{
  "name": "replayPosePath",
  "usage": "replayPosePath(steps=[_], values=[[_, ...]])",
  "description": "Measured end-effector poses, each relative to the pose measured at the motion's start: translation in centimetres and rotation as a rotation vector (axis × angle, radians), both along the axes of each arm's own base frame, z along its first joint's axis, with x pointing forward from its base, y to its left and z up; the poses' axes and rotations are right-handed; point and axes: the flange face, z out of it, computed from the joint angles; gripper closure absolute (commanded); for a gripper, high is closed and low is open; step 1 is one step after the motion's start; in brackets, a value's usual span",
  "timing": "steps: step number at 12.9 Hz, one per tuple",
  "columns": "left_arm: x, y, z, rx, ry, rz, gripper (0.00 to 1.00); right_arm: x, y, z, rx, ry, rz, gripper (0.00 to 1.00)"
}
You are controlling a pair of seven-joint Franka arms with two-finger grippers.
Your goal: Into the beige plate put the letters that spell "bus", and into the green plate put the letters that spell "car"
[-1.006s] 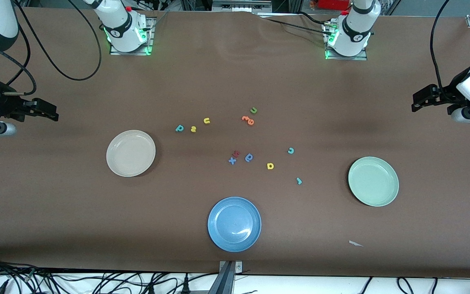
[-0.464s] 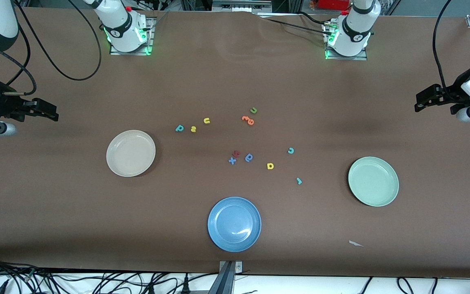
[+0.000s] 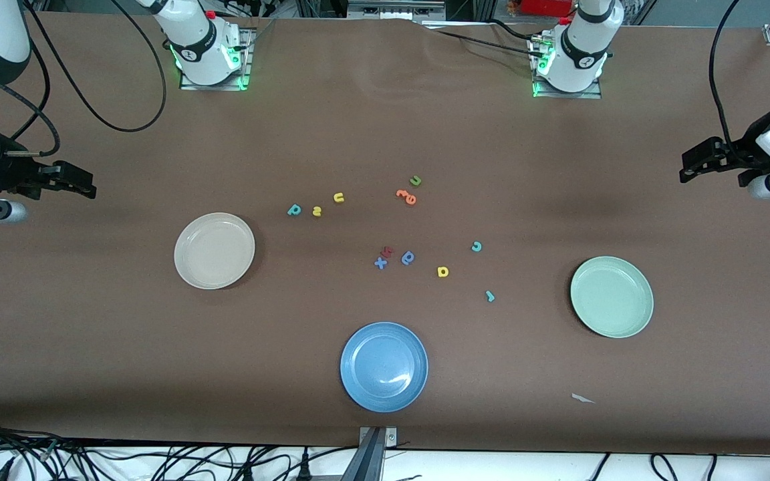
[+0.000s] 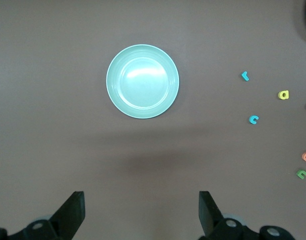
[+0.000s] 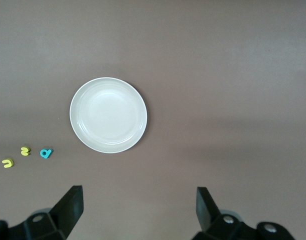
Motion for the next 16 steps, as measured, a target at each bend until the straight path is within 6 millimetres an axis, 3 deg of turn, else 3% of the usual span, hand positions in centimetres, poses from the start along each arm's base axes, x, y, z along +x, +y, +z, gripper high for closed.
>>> replayPosePath(steps=[3,8,16], values=[[0.0,-0.1,0.0,0.000,0.000,-0.001,0.00,0.1,0.3,-0.3,0.001,0.006,0.005,0.00],[0.0,-0.2,0.0,0.000,0.000,-0.003,0.00,1.1,1.0,-3.0,0.006,0.042,0.018,0.00],[0.2,-0.1,-0.4,0.000,0.005,-0.001,0.00,1.2,5.1,-3.9,0.020,0.040,0.102,0.00]])
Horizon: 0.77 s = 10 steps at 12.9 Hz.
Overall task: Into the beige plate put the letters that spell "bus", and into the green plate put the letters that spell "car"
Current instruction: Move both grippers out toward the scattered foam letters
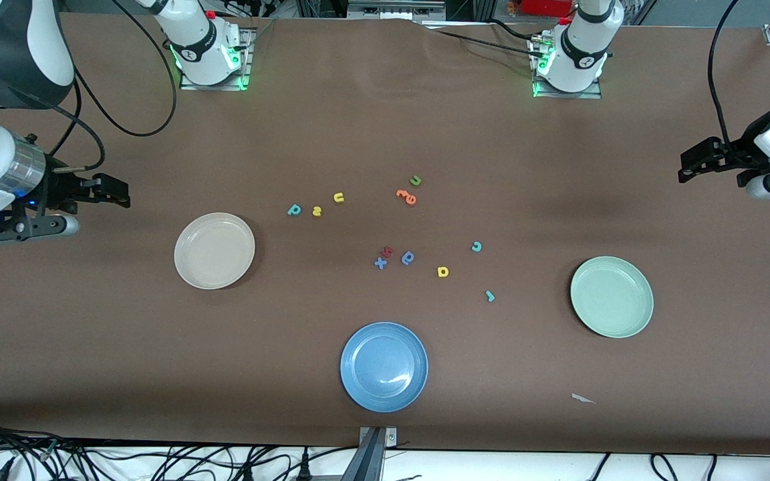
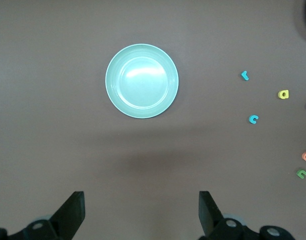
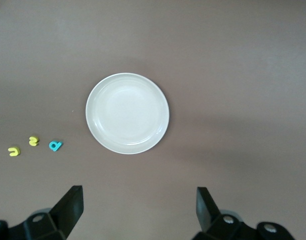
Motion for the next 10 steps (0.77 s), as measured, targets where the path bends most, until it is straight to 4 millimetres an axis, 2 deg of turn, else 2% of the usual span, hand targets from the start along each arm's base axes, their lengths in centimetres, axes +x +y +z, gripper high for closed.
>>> replayPosePath(steps=[2,5,6,8,10], values=[[0.4,0.0,-0.6,0.000,0.000,0.000,0.00,-0.1,2.5,-1.3,0.000,-0.002,-0.040,0.00],[0.7,-0.2,-1.2,0.000,0.009,-0.004,0.00,-0.7,7.4,-3.4,0.006,-0.024,-0.118,0.00],[1.0,-0.7,-2.1,-0.003,0.023,-0.011,0.00,-1.0,9.2,-4.3,0.010,-0.035,-0.146,0.00],[2.2,-2.6,-5.1,-0.038,0.060,-0.028,0.00,-1.7,12.2,-6.6,0.023,-0.052,-0.181,0.00],[3.9,-4.5,-9.3,-0.055,0.089,-0.045,0.00,-2.3,14.9,-9.4,0.044,-0.074,-0.224,0.00]])
